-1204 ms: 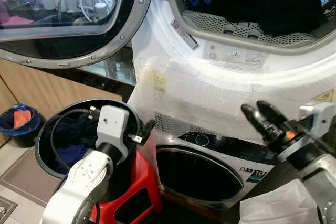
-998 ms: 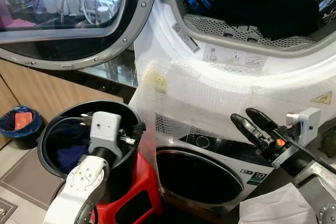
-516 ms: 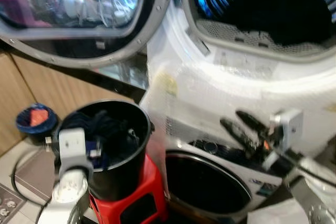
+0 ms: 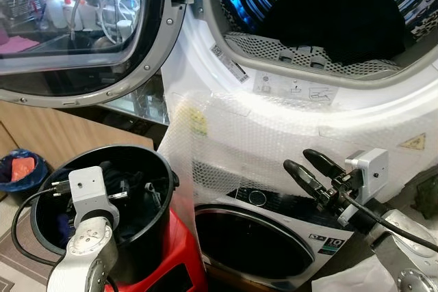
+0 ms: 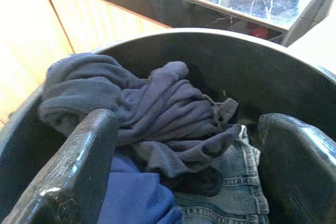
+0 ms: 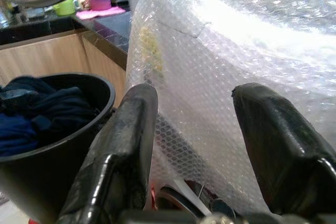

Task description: Clothes washing

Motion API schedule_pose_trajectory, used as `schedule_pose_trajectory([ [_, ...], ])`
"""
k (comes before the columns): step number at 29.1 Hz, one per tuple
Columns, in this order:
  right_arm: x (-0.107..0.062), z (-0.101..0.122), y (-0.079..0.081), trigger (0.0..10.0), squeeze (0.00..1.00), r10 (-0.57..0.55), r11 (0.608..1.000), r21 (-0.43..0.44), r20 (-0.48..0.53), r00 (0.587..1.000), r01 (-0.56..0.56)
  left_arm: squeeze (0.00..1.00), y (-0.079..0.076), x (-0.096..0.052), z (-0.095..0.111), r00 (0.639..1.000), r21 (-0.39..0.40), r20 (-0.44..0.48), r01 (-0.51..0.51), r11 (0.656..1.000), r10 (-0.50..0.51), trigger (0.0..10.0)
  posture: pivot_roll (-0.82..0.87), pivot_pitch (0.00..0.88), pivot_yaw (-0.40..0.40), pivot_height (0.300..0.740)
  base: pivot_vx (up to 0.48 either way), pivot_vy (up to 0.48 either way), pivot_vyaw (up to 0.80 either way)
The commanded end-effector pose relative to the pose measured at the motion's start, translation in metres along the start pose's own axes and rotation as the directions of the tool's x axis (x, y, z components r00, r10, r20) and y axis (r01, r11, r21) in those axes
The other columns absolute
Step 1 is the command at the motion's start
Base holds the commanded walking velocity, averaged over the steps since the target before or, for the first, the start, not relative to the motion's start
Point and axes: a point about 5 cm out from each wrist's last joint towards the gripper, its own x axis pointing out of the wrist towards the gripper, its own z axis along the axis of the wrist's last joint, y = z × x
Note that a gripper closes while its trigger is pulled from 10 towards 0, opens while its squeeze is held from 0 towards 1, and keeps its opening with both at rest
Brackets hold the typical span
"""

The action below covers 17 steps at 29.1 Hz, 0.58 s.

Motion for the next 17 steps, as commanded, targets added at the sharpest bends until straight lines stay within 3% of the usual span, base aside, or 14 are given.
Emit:
schedule_pose_trajectory([
  [1, 0.000, 0.001, -0.005, 10.0, 0.00, -0.047, 0.999, 0.005, 0.016, 0.999, 0.047, 0.00, -0.001, 0.002, 0.007, 1.000, 0.024, 0.019, 0.007, 1.000, -0.007, 10.0, 0.02, 0.069, -0.053, 0.740, 0.000, 0.000, 0.00],
  [7, 0.003, -0.002, -0.015, 10.0, 0.00, -0.138, 0.990, 0.011, 0.036, 0.990, 0.138, 0.00, -0.003, 0.006, 0.014, 0.997, 0.061, 0.058, 0.040, 0.997, -0.044, 10.0, 0.02, 0.069, -0.047, 0.740, 0.000, 0.000, 0.00],
  [10, 0.006, -0.004, -0.020, 10.0, 0.00, -0.201, 0.980, 0.017, 0.059, 0.978, 0.200, 0.00, -0.010, 0.007, 0.019, 0.989, 0.092, 0.091, 0.110, 0.990, -0.118, 10.0, 0.02, 0.069, -0.041, 0.740, 0.000, 0.000, 0.00],
  [17, 0.006, -0.003, -0.024, 10.0, 0.00, -0.255, 0.967, 0.014, 0.088, 0.963, 0.255, 0.00, -0.008, 0.010, 0.020, 0.986, 0.127, 0.073, 0.143, 0.982, -0.153, 10.0, 0.02, 0.062, -0.027, 0.740, 0.000, 0.000, 0.00],
])
